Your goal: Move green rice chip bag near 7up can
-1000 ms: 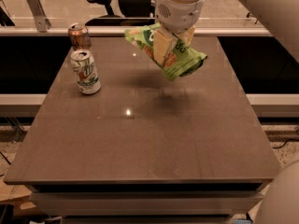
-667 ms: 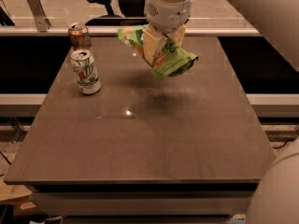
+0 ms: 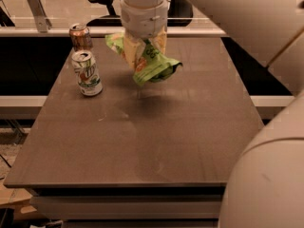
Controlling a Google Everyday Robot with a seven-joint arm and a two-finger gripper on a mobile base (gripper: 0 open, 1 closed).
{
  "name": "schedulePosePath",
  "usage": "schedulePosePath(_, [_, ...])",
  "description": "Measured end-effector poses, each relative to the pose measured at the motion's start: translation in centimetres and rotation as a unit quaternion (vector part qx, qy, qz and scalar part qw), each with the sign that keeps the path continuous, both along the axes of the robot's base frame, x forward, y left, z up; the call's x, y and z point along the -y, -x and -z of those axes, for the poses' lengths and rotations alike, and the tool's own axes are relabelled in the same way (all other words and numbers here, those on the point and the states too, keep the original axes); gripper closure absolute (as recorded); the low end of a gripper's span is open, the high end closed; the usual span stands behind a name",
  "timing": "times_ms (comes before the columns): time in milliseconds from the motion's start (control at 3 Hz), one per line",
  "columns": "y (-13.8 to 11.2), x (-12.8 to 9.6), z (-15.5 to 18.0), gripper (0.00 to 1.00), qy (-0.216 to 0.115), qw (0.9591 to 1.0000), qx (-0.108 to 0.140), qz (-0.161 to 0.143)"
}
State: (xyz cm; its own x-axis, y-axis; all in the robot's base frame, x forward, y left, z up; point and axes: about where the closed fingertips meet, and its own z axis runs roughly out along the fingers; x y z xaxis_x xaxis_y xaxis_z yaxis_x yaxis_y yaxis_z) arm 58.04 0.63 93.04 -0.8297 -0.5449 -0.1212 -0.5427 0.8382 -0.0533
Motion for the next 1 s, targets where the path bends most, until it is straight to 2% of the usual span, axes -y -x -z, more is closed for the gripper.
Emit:
schedulePosePath(667, [-0.5,-3.7,1.6,1.00,0.014,0.9987,0.003,0.048])
schedulePosePath(1000, [-0.9,-4.6,2.2,1.00,0.019,0.9979,0.002,0.062])
